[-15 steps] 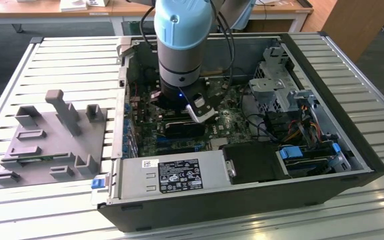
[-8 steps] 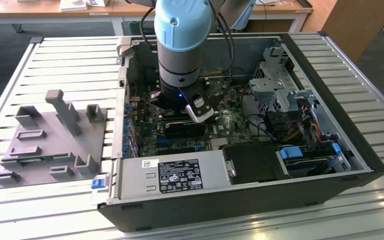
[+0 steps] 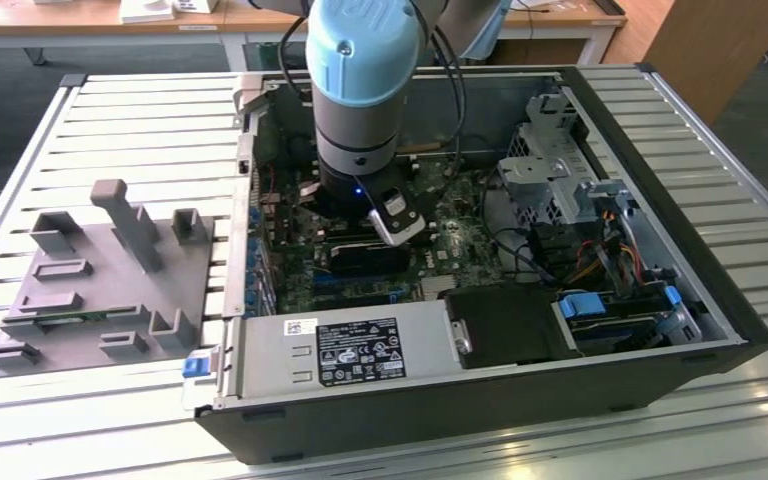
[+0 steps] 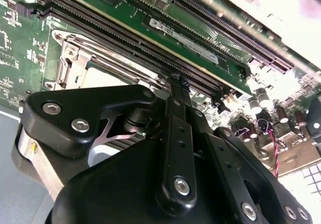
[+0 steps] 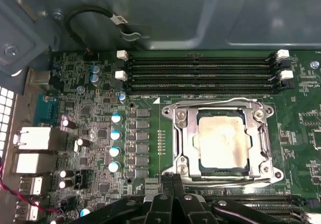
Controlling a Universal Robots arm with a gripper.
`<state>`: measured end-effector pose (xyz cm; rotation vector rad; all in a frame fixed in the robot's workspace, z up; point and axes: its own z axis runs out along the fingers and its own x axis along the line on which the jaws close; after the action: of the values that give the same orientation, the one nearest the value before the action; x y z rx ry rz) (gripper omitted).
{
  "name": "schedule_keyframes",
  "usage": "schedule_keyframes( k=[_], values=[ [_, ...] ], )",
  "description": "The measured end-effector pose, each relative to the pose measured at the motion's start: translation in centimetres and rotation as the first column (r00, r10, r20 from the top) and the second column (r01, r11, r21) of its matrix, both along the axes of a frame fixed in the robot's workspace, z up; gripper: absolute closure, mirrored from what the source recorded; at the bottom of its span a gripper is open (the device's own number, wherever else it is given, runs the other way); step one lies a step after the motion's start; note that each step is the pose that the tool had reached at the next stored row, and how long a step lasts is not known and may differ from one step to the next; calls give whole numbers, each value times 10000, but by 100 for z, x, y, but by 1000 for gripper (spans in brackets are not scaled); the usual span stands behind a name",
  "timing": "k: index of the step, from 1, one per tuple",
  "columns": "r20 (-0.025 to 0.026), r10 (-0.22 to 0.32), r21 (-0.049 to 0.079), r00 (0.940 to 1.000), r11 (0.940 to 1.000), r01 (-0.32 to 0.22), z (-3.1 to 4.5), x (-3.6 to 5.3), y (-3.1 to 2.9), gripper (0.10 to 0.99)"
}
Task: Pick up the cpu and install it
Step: 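Install the second cpu locking lever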
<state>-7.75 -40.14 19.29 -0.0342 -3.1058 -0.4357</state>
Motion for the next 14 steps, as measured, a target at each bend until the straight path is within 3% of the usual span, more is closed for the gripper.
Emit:
schedule_keyframes(
  k=[14],
  values=[
    [0, 1, 83, 10000, 10000, -1, -30, -57, 37, 980]
  ],
)
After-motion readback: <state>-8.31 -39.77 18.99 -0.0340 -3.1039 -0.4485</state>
